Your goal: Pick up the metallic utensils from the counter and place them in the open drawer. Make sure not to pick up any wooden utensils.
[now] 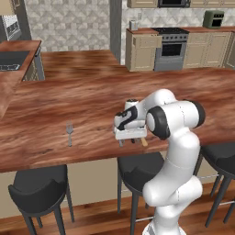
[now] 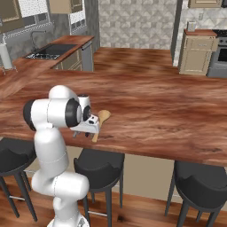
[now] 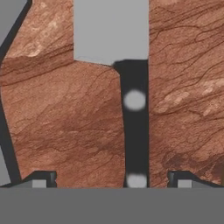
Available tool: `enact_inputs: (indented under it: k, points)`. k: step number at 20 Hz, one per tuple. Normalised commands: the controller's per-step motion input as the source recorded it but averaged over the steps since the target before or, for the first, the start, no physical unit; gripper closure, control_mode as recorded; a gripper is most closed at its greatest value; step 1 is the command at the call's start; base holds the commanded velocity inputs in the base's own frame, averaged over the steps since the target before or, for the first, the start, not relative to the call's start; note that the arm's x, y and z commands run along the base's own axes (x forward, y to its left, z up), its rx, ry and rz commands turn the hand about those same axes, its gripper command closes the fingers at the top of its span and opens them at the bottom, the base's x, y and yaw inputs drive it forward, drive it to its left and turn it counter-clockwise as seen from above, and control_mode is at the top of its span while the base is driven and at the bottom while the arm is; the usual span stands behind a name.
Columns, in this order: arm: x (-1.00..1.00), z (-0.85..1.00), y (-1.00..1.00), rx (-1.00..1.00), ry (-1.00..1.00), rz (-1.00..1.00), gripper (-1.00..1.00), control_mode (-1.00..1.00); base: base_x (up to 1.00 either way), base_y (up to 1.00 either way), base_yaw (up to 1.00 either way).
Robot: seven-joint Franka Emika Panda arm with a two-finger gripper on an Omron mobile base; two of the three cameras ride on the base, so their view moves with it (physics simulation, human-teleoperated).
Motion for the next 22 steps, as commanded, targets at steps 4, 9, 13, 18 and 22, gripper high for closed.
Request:
enact_inputs:
  k: [4,9,13,18,22]
  points:
    - [0.00,-0.07,0.00,0.00,0.08,0.00,1.00,-1.00,0.00,0.00,0.00]
    - [0.00,-0.05,0.00,0.00,0.09,0.00,1.00,-1.00,0.00,0.00,0.00]
    - [0.00,0.00,0.00,0.00,0.09,0.00,1.00,-1.00,0.00,0.00,0.00]
    - [-0.05,0.67,0.00,0.00,0.06,0.01,1.00,-1.00,0.00,0.00,0.00]
    - [-0.16,1.00,0.00,0.00,0.00,0.03,1.00,-1.00,0.00,0.00,0.00]
